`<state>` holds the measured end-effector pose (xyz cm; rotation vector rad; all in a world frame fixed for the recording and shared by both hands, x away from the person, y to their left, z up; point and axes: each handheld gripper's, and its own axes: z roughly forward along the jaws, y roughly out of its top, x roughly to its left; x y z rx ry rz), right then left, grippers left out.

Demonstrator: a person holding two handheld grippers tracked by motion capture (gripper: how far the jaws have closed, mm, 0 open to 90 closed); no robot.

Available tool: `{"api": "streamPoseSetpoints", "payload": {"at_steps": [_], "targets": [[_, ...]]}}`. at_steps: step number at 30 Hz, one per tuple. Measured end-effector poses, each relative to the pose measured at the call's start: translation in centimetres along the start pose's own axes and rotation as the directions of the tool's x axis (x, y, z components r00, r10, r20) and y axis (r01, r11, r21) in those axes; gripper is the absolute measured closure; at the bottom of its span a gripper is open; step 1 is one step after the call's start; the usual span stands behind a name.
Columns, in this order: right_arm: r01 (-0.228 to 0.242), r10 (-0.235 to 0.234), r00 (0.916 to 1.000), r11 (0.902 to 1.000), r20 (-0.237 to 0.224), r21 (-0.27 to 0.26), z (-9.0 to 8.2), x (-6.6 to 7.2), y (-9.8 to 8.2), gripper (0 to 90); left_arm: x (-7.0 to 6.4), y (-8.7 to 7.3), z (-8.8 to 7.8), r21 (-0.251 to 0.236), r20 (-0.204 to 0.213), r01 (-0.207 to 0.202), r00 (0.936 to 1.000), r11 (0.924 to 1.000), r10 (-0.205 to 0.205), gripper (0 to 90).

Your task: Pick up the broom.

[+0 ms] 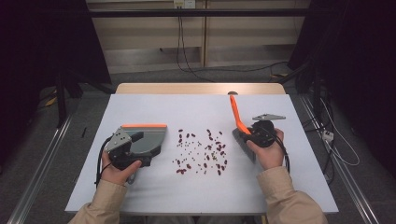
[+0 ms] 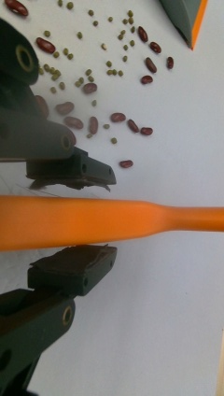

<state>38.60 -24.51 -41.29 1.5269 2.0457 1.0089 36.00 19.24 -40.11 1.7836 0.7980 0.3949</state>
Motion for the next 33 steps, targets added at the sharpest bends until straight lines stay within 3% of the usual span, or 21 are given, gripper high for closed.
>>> {"api": "streamPoseSetpoints", "payload": {"at_steps": [8,10,12,17,21,26,33], "targets": [[0.038,-0.039,0.9990,0.9990,0.021,0.024,-0.6,0.1,-1.1,58.0,0.0,0.0,-0.4,-0.002,0.003,-0.003,1.0000,1.0000,0.003,10.2],[0.040,-0.040,0.9987,0.9991,0.032,0.017,-0.5,0.0,-1.4,66.4,0.2,-0.1,-0.6,-0.004,0.009,0.003,1.0000,1.0000,-0.003,9.8],[0.034,-0.035,0.9987,0.9992,0.037,0.022,-0.3,-0.1,-1.5,69.4,0.3,-0.3,-0.8,-0.007,0.013,0.004,0.9999,1.0000,-0.003,9.2],[0.043,-0.044,0.9983,0.9989,0.037,0.017,-0.1,0.0,-1.5,70.8,1.0,-0.9,-1.4,-0.013,0.025,0.015,0.9996,0.9998,-0.015,6.6],[0.032,-0.031,0.9986,0.9995,0.043,0.000,0.0,0.1,-1.5,70.9,1.3,-1.1,-1.7,-0.030,0.035,0.015,0.9993,0.9994,-0.014,4.6],[0.026,-0.024,0.9991,0.9979,0.036,-0.060,0.0,0.2,-1.4,70.9,1.4,-1.4,-2.1,-0.039,0.042,0.010,0.9991,0.9992,-0.008,3.5],[0.042,-0.040,0.9988,0.9971,0.029,-0.064,0.3,0.4,-0.9,70.9,1.4,-1.8,-2.1,-0.034,0.057,0.006,0.9984,0.9994,-0.004,3.5]]}}
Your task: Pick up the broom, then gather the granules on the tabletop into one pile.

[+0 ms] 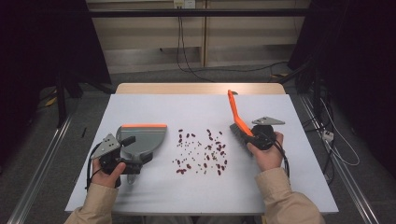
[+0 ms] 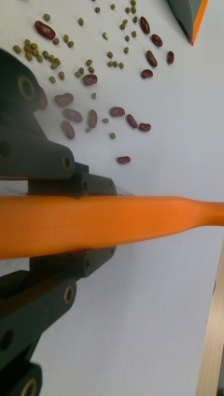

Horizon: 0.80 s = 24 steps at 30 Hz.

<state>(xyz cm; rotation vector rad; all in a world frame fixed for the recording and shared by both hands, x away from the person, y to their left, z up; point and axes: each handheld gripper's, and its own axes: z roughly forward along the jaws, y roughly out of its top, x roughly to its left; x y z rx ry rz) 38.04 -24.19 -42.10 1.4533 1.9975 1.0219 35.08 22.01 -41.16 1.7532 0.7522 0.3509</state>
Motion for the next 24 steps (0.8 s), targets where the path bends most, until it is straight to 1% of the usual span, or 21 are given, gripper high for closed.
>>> {"api": "streamPoseSetpoints", "payload": {"at_steps": [2,4,8,11,18,24], "targets": [[0.006,-0.006,1.0000,1.0000,-0.008,-0.004,0.2,0.0,0.1,70.9,0.0,-0.1,0.1,-0.003,0.004,0.004,1.0000,1.0000,-0.004,3.4],[0.005,-0.005,0.9999,0.9999,-0.013,-0.011,0.3,0.0,0.2,70.9,0.0,-0.1,0.1,0.001,0.002,-0.001,1.0000,1.0000,0.001,3.5],[0.006,-0.006,0.9999,0.9998,-0.012,-0.018,0.5,-0.1,0.5,70.9,0.0,-0.1,0.1,0.000,0.004,-0.003,1.0000,1.0000,0.003,3.5],[0.015,-0.015,0.9998,0.9998,-0.011,-0.015,0.6,-0.1,0.8,70.9,-0.1,-0.1,0.0,-0.002,0.006,-0.002,1.0000,1.0000,0.002,3.5],[0.029,-0.029,0.9995,0.9992,-0.014,-0.029,0.9,0.0,1.4,70.9,0.1,-0.1,0.0,-0.005,0.003,0.002,1.0000,1.0000,-0.002,3.7],[0.046,-0.047,0.9988,0.9987,-0.015,-0.021,1.6,0.2,1.9,70.9,0.1,-0.1,-0.1,-0.006,0.005,0.002,1.0000,1.0000,-0.002,3.7]]}}
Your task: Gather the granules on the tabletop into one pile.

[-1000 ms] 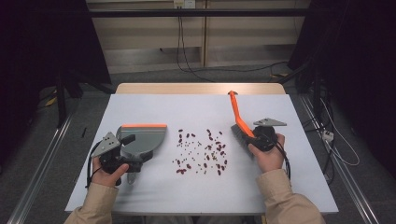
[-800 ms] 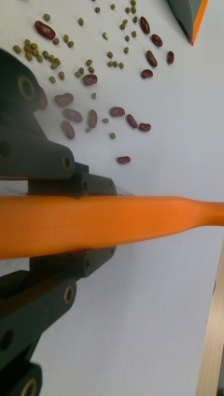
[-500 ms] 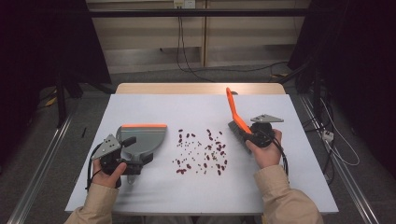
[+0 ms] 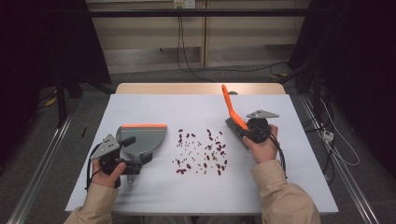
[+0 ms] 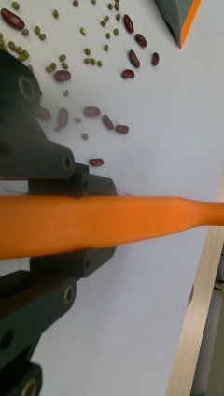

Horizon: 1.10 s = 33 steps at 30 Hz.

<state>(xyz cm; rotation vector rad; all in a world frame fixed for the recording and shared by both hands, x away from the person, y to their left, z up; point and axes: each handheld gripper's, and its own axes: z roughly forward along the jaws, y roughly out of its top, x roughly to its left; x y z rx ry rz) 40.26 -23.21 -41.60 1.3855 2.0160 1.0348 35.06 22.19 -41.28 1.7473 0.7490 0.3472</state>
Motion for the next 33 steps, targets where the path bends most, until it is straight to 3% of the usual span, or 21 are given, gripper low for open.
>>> {"api": "streamPoseSetpoints", "payload": {"at_steps": [13,19,23,28,33], "targets": [[0.028,-0.027,0.9996,0.9993,0.005,-0.027,1.2,-0.4,0.9,71.0,0.1,0.0,0.2,0.003,0.001,0.001,1.0000,1.0000,-0.001,3.8],[0.060,-0.059,0.9980,0.9979,0.020,-0.023,2.9,-0.4,1.0,71.0,0.0,0.0,0.1,0.006,-0.002,0.000,1.0000,1.0000,0.000,4.0],[0.143,-0.142,0.9883,0.9894,0.056,-0.024,4.2,-0.1,1.3,71.0,0.0,0.0,0.1,0.007,-0.003,0.001,1.0000,1.0000,-0.001,4.0],[0.202,-0.202,0.9794,0.9793,0.008,-0.017,5.3,0.7,1.2,71.1,0.1,-0.1,0.0,0.005,-0.007,0.001,1.0000,1.0000,-0.001,4.0],[0.304,-0.304,0.9523,0.9527,-0.030,-0.003,5.0,1.9,1.0,71.1,0.3,-0.1,-0.2,0.006,-0.011,0.005,0.9999,1.0000,-0.005,3.9]]}}
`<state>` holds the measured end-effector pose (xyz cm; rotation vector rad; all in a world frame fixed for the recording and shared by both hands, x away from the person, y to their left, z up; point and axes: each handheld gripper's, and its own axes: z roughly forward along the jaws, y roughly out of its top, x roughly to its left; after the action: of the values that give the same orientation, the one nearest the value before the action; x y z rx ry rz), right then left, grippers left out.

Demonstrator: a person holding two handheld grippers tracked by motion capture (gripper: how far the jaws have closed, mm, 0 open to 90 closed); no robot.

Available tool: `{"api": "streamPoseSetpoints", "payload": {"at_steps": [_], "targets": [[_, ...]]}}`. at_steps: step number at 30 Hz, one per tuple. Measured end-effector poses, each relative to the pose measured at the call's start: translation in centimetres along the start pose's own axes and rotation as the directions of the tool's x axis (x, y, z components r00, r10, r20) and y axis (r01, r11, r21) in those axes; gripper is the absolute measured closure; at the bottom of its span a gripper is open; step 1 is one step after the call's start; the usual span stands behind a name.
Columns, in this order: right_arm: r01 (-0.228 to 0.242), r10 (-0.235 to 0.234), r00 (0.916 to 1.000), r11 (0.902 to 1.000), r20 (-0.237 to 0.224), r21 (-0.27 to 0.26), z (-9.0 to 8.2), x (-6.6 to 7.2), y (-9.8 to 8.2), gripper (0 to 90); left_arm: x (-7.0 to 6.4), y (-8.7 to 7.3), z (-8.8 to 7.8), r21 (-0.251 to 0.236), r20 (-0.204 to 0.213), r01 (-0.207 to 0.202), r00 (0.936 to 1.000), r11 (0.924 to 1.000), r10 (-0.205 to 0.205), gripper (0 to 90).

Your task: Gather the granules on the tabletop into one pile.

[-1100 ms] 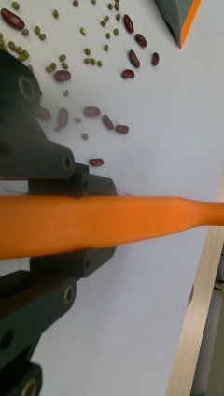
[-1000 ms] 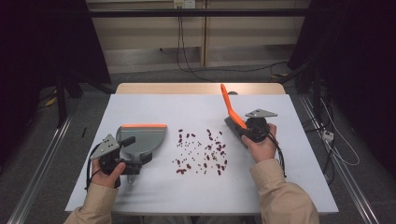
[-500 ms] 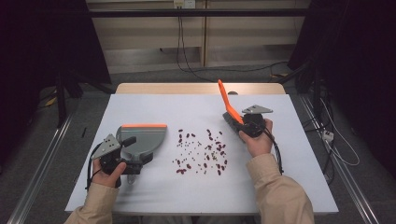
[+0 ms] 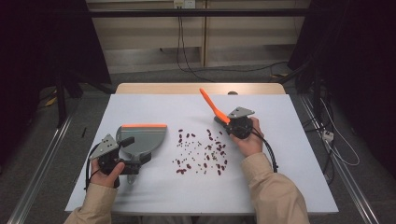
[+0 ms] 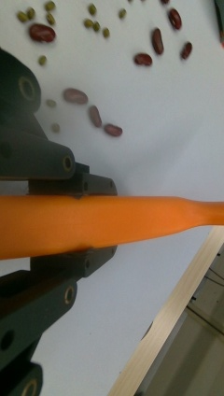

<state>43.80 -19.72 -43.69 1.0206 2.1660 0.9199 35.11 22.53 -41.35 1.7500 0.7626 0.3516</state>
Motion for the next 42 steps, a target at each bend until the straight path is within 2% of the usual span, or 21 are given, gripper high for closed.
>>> {"api": "streamPoseSetpoints", "payload": {"at_steps": [2,6,9,18,29,35,39,42], "targets": [[-0.001,0.001,0.9991,0.9999,-0.042,-0.013,-0.3,0.3,-0.1,71.1,0.0,0.0,0.0,-0.004,0.001,0.000,1.0000,1.0000,0.000,3.9],[0.052,-0.053,0.9952,0.9986,-0.082,-0.012,-0.9,1.4,-0.2,71.1,-0.1,0.0,-0.1,-0.006,-0.001,-0.002,1.0000,1.0000,0.002,4.1],[0.060,-0.062,0.9908,0.9979,-0.120,-0.024,-1.5,2.1,-0.4,71.0,-0.1,0.0,-0.1,-0.001,-0.004,-0.005,1.0000,1.0000,0.005,4.6],[0.125,-0.128,0.9764,0.9917,-0.174,-0.032,-3.0,4.1,-0.9,71.0,-0.3,0.0,-0.3,-0.009,0.000,-0.005,1.0000,1.0000,0.005,4.5],[0.135,-0.143,0.9632,0.9895,-0.227,-0.052,-4.5,5.4,-1.4,71.0,-0.4,0.0,-0.3,-0.003,0.001,-0.004,1.0000,1.0000,0.004,4.5],[0.118,-0.133,0.9619,0.9903,-0.239,-0.074,-5.0,5.2,-1.3,71.0,-0.3,0.0,-0.3,-0.006,0.000,-0.003,1.0000,1.0000,0.003,4.5],[0.082,-0.103,0.9675,0.9917,-0.231,-0.100,-5.0,4.2,-0.8,71.1,-0.4,0.0,-0.3,-0.008,0.001,0.001,1.0000,1.0000,-0.001,4.5],[0.076,-0.099,0.9720,0.9907,-0.213,-0.113,-4.5,3.3,-0.1,71.1,-0.3,0.0,-0.3,-0.009,0.000,0.003,1.0000,1.0000,-0.003,4.5]]}}
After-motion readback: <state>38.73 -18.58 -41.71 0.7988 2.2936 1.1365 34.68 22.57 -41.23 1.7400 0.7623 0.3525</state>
